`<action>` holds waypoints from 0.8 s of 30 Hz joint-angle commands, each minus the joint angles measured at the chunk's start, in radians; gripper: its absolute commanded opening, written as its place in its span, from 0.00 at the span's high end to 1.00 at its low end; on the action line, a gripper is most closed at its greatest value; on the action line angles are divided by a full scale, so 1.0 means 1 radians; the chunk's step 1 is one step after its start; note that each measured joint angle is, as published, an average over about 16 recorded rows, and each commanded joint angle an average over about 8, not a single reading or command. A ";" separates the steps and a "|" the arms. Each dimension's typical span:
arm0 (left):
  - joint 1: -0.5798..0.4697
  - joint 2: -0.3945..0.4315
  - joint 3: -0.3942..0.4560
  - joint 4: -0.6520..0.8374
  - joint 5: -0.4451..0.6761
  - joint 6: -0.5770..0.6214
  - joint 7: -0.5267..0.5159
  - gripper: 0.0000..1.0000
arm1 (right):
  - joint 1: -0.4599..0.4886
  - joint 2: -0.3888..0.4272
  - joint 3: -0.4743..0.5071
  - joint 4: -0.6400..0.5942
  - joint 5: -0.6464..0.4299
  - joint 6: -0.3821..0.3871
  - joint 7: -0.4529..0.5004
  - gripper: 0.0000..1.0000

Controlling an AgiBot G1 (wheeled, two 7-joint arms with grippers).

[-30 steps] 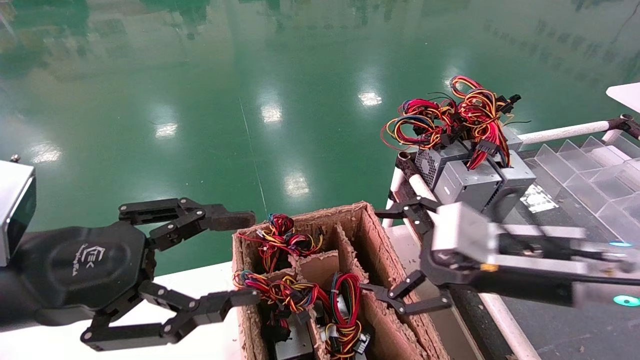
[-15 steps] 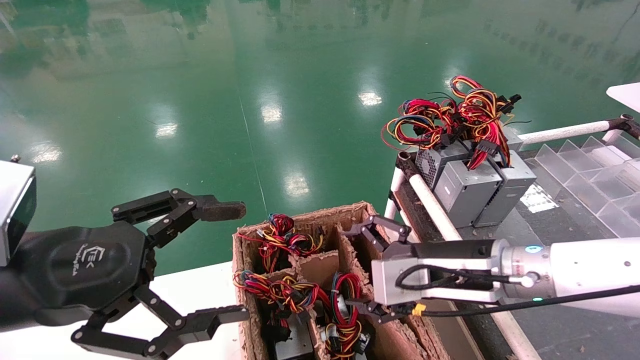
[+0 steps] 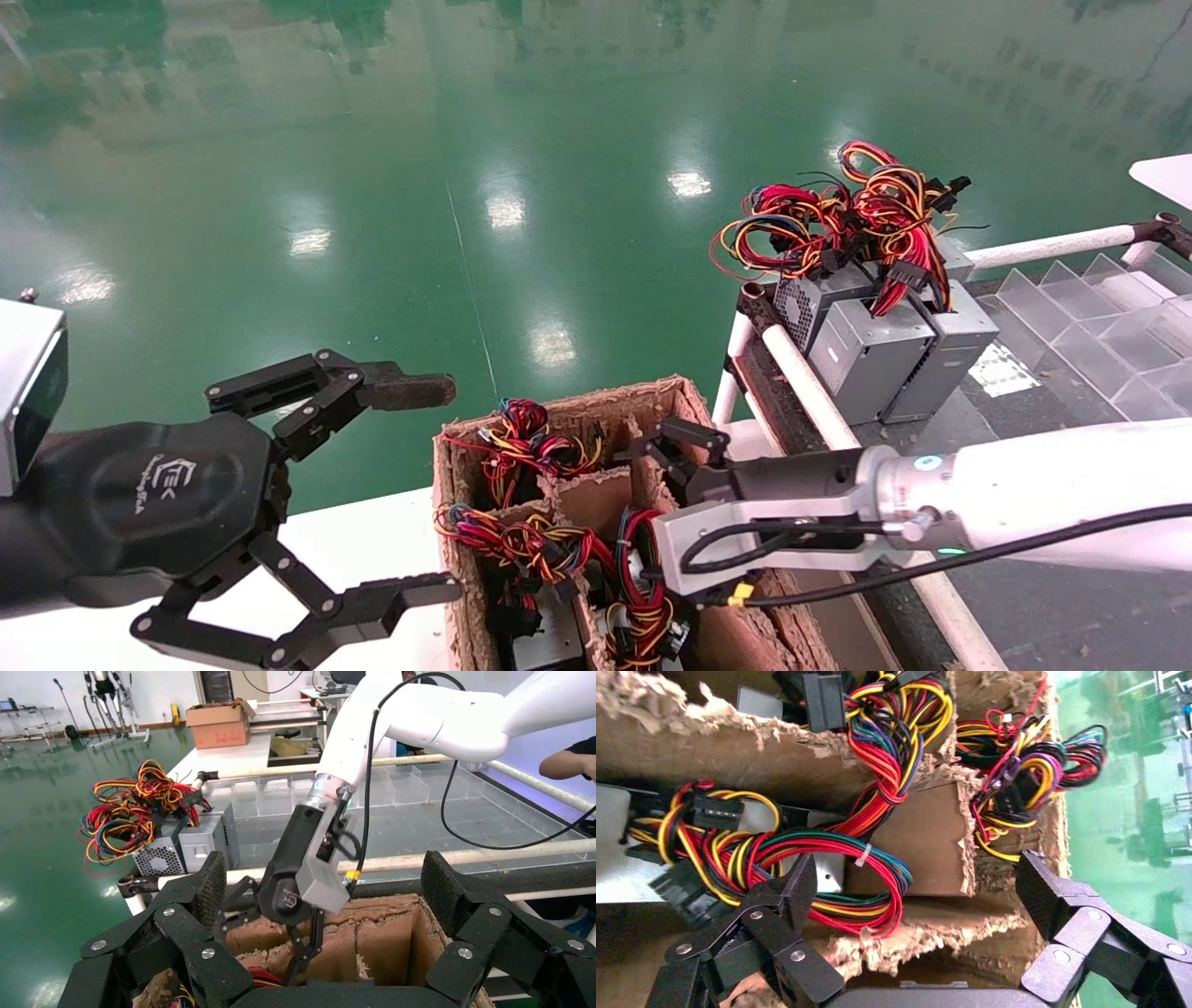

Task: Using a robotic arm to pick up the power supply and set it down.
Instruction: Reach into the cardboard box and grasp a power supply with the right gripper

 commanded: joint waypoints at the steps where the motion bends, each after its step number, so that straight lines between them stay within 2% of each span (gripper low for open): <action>1: 0.000 0.000 0.000 0.000 0.000 0.000 0.000 0.00 | 0.004 -0.013 -0.010 0.000 -0.024 0.006 0.000 0.00; 4: 0.000 0.000 0.000 0.000 0.000 0.000 0.000 0.00 | 0.006 -0.028 -0.023 -0.001 -0.058 0.019 0.001 0.00; 5: 0.000 0.000 0.000 0.000 0.000 0.000 0.000 0.00 | 0.006 -0.033 -0.026 -0.001 -0.067 0.022 0.002 0.06; 7: 0.000 0.000 0.000 0.000 0.000 0.000 0.000 0.00 | 0.008 -0.041 -0.033 -0.002 -0.083 0.027 0.005 0.26; 12: 0.000 0.000 0.000 0.000 0.000 0.000 0.000 0.00 | 0.010 -0.059 -0.044 -0.004 -0.111 0.037 0.012 0.82; 13: 0.000 0.000 0.000 0.000 0.000 0.000 0.000 0.00 | 0.010 -0.062 -0.047 -0.004 -0.117 0.039 0.013 0.87; 24: 0.000 0.000 0.000 0.000 0.000 0.000 0.000 0.00 | 0.006 -0.084 -0.061 -0.007 -0.153 0.058 0.011 0.99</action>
